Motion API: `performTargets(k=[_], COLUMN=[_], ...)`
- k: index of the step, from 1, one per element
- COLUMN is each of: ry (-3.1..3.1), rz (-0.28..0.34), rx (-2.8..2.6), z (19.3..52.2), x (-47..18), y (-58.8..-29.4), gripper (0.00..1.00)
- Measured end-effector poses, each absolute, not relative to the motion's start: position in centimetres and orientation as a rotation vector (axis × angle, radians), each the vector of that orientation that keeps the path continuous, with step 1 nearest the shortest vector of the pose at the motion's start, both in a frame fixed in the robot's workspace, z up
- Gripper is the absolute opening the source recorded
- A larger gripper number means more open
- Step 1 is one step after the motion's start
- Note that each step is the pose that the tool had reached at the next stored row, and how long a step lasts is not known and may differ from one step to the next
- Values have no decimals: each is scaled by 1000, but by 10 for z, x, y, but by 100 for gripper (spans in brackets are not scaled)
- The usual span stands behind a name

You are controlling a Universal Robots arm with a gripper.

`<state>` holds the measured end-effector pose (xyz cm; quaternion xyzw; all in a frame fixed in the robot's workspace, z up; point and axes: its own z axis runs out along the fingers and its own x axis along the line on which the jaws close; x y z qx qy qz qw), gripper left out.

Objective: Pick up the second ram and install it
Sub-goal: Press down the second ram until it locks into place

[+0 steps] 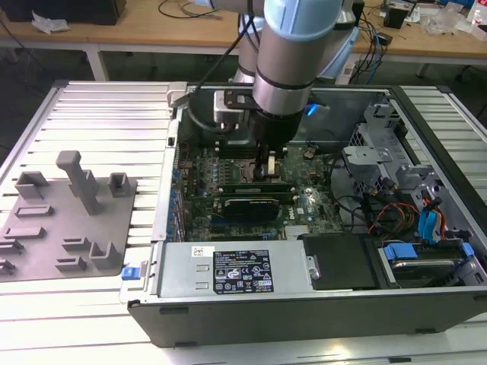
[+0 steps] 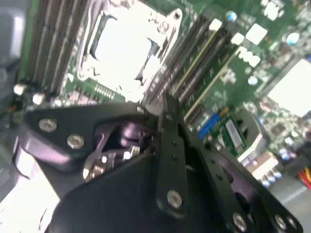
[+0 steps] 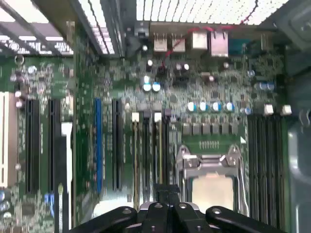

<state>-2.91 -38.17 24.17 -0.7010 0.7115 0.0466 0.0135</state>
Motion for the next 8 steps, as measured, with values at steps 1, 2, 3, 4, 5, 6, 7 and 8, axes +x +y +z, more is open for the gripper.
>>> performTargets(k=[1, 2, 3, 4, 5, 6, 7, 8], ry=[2216, 2216, 2216, 2216, 2216, 2216, 2216, 2216], rz=[146, 146, 146, 146, 146, 146, 146, 146], rx=[-2183, -2183, -2183, -2183, -2183, -2183, -2183, -2183], z=[255, 260, 265, 271, 275, 285, 292, 293], x=[-28, -28, -28, -28, -28, -28, -28, -28], y=[-382, -382, -382, -382, -382, -382, -382, -382], gripper=[11, 11, 11, 11, 11, 11, 11, 11])
